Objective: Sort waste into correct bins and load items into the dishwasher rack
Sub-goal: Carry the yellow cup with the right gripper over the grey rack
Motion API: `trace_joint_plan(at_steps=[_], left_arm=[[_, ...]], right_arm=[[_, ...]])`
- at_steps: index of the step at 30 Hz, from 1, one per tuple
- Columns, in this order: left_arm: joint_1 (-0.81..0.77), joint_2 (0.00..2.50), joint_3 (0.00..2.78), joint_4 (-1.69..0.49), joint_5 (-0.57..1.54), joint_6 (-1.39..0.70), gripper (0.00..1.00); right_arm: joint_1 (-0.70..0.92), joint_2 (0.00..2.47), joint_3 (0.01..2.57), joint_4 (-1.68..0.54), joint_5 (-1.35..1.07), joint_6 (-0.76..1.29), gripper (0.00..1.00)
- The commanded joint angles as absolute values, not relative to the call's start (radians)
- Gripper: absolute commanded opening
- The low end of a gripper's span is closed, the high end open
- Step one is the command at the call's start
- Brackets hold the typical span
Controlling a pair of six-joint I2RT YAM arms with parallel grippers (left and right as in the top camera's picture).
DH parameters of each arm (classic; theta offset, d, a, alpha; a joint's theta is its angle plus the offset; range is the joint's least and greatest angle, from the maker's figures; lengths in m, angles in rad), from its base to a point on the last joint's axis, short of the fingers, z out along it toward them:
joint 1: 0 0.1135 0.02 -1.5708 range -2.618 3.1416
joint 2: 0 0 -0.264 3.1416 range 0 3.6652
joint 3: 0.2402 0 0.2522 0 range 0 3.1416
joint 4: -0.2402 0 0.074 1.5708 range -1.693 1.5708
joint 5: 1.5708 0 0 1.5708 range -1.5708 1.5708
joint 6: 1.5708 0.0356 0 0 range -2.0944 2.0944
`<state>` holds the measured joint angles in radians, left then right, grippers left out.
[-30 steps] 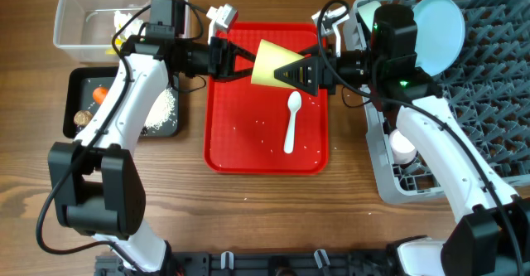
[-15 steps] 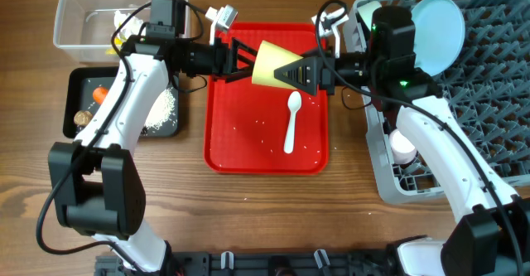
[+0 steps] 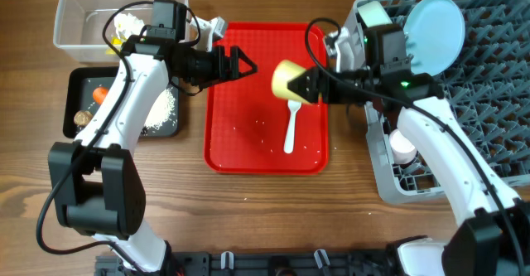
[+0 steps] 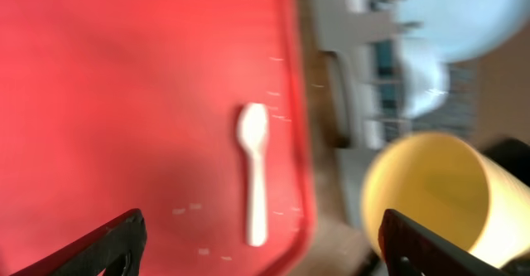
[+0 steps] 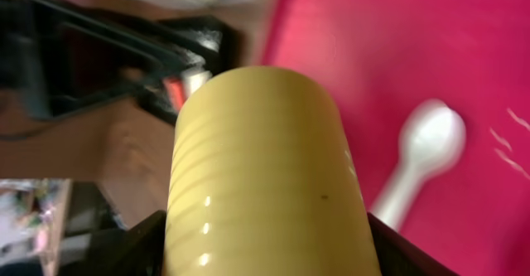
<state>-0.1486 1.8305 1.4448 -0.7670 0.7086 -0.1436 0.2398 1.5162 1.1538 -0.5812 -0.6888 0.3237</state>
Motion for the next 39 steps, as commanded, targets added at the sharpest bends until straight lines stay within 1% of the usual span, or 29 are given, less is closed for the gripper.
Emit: trace_joint_plan(at_steps=[1,5,9,14,18,21,25,30,34,39], left_arm=[[-0.149,1.813,1.455,-0.772,0.551,-0.136,0.92],[-0.149,1.813,1.455,-0.772,0.551,-0.136,0.93],[-0.149,1.813,1.455,-0.772,0.551,-0.136,0.93],[-0.149,1.813,1.455,-0.777,0.551,-0.136,0.93],[-0.149,1.813,1.455,-0.776,0.551,-0.136,0.93],[-0.149,1.813,1.455,-0.776,0.547,-0.136,0.93],[-0.149,1.814,1.455,-0.776,0.531,-0.136,0.94],[-0.149,1.816,1.455,-0.776,0.521,-0.136,0.94],[-0.149,1.816,1.455,-0.776,0.521,-0.136,0.94],[-0.149,1.816,1.455,-0.776,0.521,-0.136,0.92]], right_arm=[[0.242,1.430,1.236,-0.737,-0.438,0.288,0.57],[0.241,1.388,1.339,-0.934,-0.326,0.284,0.63],[0.188,1.367,1.445,-1.097,-0.304,0.263,0.64],[0.056,1.364,1.552,-1.295,-0.214,0.257,0.64],[-0.059,1.364,1.572,-1.382,-0.188,0.235,0.64],[-0.171,1.364,1.572,-1.446,-0.117,0.235,0.64],[-0.278,1.364,1.571,-1.498,-0.041,0.235,0.64],[-0.355,1.365,1.567,-1.504,-0.002,0.236,0.64],[-0.390,1.375,1.535,-1.475,0.008,0.236,0.64],[-0.390,1.399,1.464,-1.437,0.008,0.236,0.64]])
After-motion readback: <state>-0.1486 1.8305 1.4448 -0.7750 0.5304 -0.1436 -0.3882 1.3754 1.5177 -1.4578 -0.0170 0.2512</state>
